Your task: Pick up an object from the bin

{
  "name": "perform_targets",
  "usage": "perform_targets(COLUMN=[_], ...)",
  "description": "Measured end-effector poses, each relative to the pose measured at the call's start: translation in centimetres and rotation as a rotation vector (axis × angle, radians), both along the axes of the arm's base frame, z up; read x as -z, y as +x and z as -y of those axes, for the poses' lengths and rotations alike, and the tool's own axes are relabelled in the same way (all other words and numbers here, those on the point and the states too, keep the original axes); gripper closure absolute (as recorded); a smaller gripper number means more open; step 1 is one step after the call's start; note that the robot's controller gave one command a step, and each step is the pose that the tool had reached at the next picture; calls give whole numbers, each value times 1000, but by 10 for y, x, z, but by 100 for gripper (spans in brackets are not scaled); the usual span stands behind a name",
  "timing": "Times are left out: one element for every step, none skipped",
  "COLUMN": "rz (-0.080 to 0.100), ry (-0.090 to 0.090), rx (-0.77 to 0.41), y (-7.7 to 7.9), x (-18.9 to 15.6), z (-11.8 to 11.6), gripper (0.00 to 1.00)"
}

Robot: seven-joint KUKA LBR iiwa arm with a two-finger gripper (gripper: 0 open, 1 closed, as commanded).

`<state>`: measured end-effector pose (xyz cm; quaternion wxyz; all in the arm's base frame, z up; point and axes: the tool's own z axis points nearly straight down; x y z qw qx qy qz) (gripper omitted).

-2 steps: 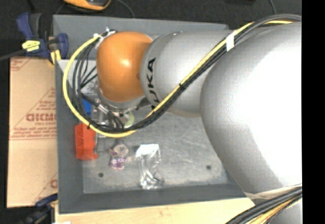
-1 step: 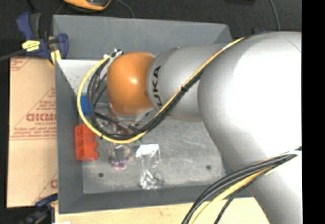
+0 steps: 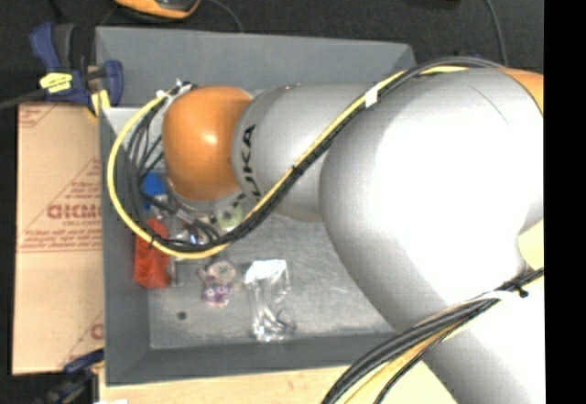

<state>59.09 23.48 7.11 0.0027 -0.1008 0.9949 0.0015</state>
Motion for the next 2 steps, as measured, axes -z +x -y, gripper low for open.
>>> perform_targets(rz=[-1, -1], ry=[-1, 0], rx=[3, 3], y=[0, 0], x=[0, 0], z=[1, 1], gripper=[100, 0])
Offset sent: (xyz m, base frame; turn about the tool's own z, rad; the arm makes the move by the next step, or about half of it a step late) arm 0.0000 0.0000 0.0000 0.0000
